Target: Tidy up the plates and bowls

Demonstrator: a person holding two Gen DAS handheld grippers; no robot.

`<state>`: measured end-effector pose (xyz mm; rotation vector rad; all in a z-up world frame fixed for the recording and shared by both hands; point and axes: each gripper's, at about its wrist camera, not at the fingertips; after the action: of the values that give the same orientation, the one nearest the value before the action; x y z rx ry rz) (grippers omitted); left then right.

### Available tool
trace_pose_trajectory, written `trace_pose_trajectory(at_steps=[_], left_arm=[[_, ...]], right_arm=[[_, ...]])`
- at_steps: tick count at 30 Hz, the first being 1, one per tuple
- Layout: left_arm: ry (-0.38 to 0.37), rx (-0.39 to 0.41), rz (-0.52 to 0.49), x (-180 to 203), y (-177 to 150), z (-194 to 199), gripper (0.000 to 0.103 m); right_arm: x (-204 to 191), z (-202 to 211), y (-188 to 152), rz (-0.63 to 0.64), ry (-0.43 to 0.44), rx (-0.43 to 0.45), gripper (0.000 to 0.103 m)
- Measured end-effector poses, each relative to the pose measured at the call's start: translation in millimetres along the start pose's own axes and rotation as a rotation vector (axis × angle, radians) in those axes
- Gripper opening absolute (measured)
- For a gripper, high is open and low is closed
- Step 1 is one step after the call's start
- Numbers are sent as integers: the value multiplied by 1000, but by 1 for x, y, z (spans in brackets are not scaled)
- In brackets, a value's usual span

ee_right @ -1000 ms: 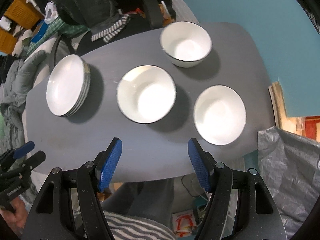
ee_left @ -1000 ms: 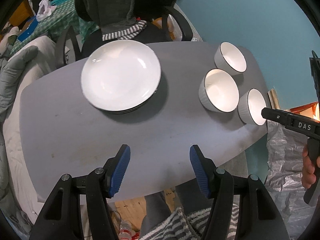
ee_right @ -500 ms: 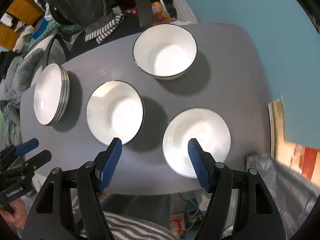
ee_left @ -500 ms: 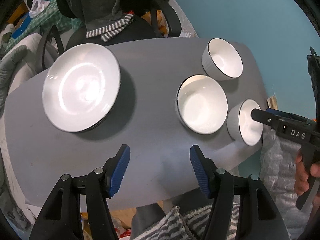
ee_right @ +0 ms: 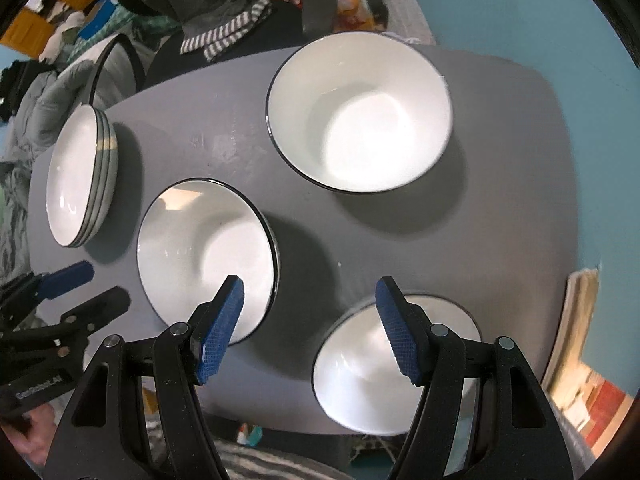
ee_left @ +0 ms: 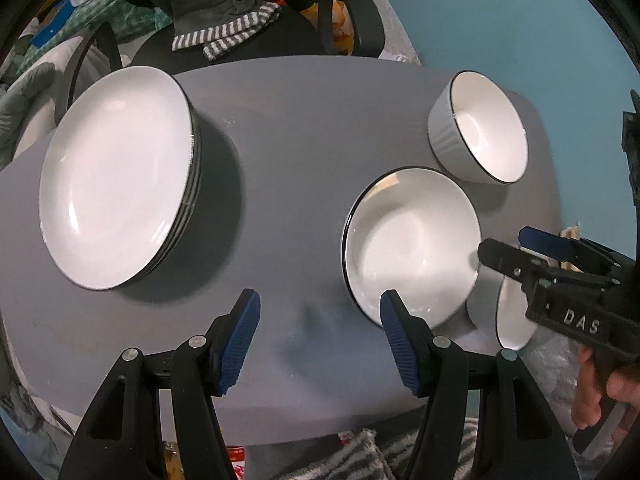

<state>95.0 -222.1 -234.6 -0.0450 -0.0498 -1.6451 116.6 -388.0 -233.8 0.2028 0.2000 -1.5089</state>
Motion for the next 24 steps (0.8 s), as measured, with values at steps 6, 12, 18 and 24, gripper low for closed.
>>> trace_pose_trajectory(at_steps=[6,12,18,24], left_arm=[[-18,-33,42,-2,7,-16,64],[-7,-46,50,2,13,-26,64],[-10,-64,56,3,19,-37,64],[-28,-77,65,2,21,-43,64]], right_arm=[[0,-16,8,41,-9,-20,68],[-1,-27,10,39,6,-38,68],[-4,-35,16,28,22,-50,67],[-7,-39,15,29,26,-62,46]])
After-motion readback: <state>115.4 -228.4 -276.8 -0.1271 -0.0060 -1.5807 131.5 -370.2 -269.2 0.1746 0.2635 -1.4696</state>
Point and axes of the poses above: each gripper's, at about its wrist camera, not at the fingertips, and z roughly against the way its jaws point, x to its right, y to its top, and after that the axes turned 7 degrees about y, right-handed
